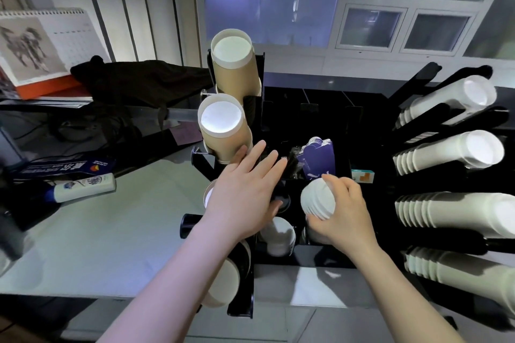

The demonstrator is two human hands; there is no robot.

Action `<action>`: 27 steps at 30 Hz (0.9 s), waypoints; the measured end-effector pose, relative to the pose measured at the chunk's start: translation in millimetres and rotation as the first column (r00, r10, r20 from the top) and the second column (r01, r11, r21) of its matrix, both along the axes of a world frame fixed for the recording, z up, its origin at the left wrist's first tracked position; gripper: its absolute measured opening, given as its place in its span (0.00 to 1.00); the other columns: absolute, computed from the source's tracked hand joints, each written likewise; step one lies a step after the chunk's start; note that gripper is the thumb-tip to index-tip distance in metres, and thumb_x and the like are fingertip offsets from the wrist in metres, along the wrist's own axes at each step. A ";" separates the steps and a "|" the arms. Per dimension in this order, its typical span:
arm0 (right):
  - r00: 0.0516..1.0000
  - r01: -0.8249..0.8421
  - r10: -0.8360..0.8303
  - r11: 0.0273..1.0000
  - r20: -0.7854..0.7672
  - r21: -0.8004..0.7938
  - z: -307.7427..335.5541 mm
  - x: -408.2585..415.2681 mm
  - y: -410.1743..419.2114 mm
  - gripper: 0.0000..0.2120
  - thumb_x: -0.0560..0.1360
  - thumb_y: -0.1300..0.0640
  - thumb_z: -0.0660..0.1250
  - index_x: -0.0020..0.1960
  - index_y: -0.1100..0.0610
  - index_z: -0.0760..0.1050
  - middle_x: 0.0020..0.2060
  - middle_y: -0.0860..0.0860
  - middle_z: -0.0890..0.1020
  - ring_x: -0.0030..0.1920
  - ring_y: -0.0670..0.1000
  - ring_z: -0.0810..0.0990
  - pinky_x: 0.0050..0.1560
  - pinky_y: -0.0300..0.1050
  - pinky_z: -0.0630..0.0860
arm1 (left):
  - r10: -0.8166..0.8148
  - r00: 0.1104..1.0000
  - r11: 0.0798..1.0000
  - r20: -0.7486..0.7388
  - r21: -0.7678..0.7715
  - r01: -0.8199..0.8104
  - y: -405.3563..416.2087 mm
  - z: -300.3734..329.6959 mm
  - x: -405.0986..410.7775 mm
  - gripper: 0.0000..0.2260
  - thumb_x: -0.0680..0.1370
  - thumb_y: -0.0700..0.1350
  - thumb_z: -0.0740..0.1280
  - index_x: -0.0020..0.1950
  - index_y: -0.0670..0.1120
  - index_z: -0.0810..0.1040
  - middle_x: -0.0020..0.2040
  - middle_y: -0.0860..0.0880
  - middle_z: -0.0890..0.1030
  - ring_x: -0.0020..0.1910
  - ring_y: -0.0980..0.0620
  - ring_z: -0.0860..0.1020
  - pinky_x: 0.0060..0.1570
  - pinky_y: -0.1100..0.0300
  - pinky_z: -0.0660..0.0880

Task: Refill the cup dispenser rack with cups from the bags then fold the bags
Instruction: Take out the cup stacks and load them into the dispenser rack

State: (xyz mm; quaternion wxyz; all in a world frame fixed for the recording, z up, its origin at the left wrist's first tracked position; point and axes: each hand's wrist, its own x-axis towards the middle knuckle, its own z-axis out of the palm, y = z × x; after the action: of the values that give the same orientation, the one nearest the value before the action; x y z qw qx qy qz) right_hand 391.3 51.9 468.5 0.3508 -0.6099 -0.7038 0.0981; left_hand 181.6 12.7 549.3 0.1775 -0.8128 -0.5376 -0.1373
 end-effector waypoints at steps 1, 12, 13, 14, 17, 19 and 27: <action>0.999 -0.030 0.031 0.999 -0.034 0.029 1.0 -5.5 -2.5 0.38 0.60 0.56 0.77 0.68 0.50 0.69 0.62 0.53 0.68 0.62 0.56 0.70 0.62 0.50 0.70 | -0.002 1.000 1.000 0.004 -0.005 0.002 0.7 -1.2 -0.5 0.31 0.74 0.56 0.66 0.75 0.47 0.64 0.74 0.49 0.67 0.76 0.44 0.56 0.73 0.49 0.52; 0.951 -0.217 0.242 0.966 0.191 -0.140 -33.7 -65.4 8.6 0.29 0.60 0.50 0.72 0.59 0.53 0.66 0.53 0.51 0.66 0.54 0.55 0.70 0.47 0.51 0.74 | -0.022 0.998 1.000 0.059 -0.004 0.023 -0.4 -0.5 -1.8 0.30 0.77 0.56 0.58 0.77 0.47 0.58 0.77 0.49 0.59 0.77 0.46 0.52 0.74 0.51 0.49; 0.931 -0.220 0.251 0.965 0.264 -0.143 -36.2 -66.6 10.7 0.29 0.61 0.50 0.71 0.60 0.52 0.67 0.52 0.51 0.66 0.55 0.55 0.70 0.47 0.49 0.73 | -0.023 0.998 1.000 0.054 -0.003 0.023 0.1 -1.3 -1.8 0.31 0.77 0.56 0.58 0.78 0.47 0.56 0.78 0.49 0.57 0.77 0.47 0.51 0.74 0.52 0.49; 0.907 -0.223 0.261 0.963 0.330 -0.149 -39.2 -66.5 13.0 0.29 0.61 0.50 0.71 0.60 0.52 0.67 0.53 0.51 0.66 0.54 0.55 0.70 0.46 0.46 0.71 | -0.022 0.999 1.000 0.042 0.000 0.022 1.0 -2.7 -2.0 0.32 0.77 0.57 0.58 0.78 0.48 0.54 0.78 0.49 0.54 0.77 0.47 0.49 0.74 0.52 0.47; 0.873 -0.246 0.290 0.956 0.392 -0.160 -46.2 -64.5 16.5 0.30 0.60 0.50 0.73 0.58 0.54 0.67 0.54 0.53 0.68 0.55 0.56 0.70 0.44 0.44 0.65 | -0.016 1.000 1.000 0.024 0.013 0.016 2.6 -5.2 -3.0 0.35 0.77 0.58 0.60 0.78 0.47 0.51 0.79 0.47 0.49 0.78 0.48 0.47 0.74 0.53 0.44; 0.827 -0.259 0.309 0.951 0.470 -0.171 -54.8 -62.5 18.8 0.34 0.62 0.46 0.73 0.63 0.57 0.66 0.61 0.55 0.68 0.63 0.58 0.68 0.55 0.47 0.66 | -0.015 1.000 1.000 0.018 0.014 0.015 2.8 -5.0 -3.0 0.36 0.76 0.57 0.62 0.78 0.45 0.51 0.79 0.45 0.47 0.78 0.47 0.48 0.74 0.54 0.44; 0.769 -0.354 0.385 0.921 0.510 -0.163 -66.1 -46.3 10.9 0.40 0.71 0.43 0.69 0.76 0.56 0.57 0.76 0.54 0.58 0.75 0.57 0.55 0.74 0.48 0.50 | -0.002 1.000 1.000 -0.005 -0.003 0.001 3.8 -5.0 -2.8 0.36 0.77 0.56 0.61 0.78 0.44 0.49 0.79 0.45 0.46 0.78 0.47 0.47 0.74 0.54 0.43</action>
State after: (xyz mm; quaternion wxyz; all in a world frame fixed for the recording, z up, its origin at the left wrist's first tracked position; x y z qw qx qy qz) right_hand 344.9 62.8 402.3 0.0978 -0.4723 -0.8759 0.0123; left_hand 178.8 16.5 544.2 0.1774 -0.8138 -0.5368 -0.1347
